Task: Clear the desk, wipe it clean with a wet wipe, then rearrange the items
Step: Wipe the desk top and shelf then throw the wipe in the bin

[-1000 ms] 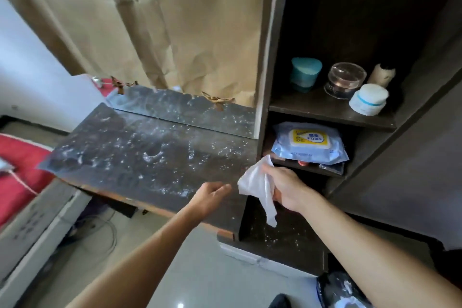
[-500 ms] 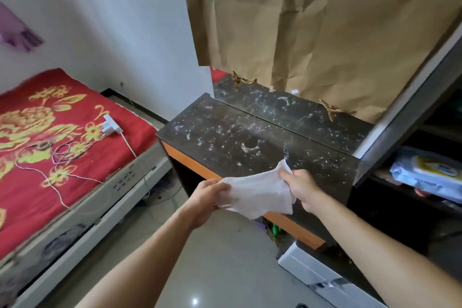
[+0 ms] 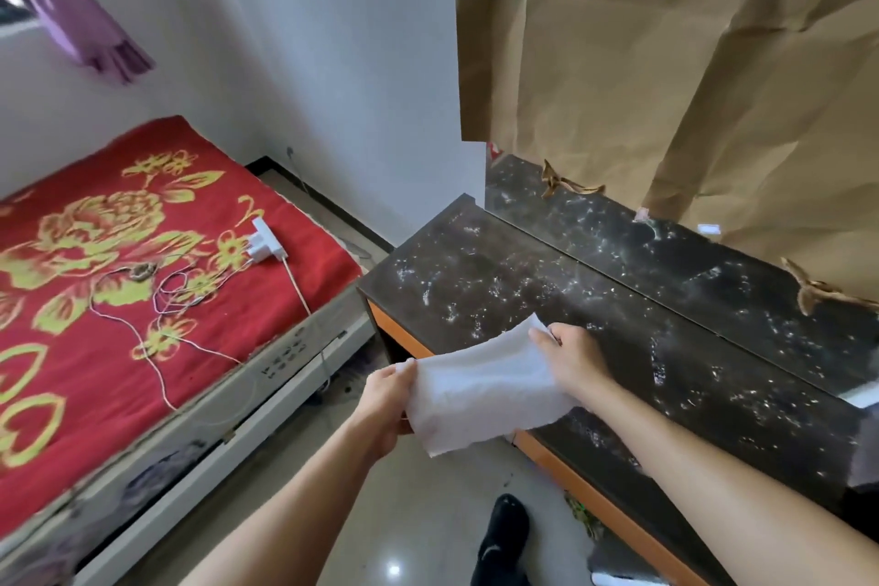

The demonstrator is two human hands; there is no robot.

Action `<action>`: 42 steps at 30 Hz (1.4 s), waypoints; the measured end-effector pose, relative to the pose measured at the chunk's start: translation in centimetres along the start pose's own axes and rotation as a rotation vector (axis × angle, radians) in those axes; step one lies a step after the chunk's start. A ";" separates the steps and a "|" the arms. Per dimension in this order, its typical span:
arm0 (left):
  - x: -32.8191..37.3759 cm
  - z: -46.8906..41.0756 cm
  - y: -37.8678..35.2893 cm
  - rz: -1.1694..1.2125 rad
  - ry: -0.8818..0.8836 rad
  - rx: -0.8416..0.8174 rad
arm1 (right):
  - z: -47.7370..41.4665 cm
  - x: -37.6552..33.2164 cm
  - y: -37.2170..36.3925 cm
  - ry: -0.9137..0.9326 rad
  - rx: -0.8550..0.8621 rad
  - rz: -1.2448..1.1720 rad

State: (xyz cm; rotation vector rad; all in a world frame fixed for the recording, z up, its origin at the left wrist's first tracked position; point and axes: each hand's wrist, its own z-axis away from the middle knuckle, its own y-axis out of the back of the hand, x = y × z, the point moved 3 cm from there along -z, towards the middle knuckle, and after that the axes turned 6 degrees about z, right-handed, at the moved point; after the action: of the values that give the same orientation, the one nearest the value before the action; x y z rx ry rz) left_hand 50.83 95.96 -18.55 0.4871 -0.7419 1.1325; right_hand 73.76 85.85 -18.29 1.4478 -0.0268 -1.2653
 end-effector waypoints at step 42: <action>14.8 -30.1 -0.3 -1.438 -0.716 -0.760 | -14.1 -10.6 -18.2 -0.480 -0.133 0.536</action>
State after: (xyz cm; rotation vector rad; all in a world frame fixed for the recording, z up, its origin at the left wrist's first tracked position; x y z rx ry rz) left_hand 62.98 125.85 -27.69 0.5788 -1.0453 -0.7119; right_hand 67.92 108.55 -27.81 0.9083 -0.6024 -1.1067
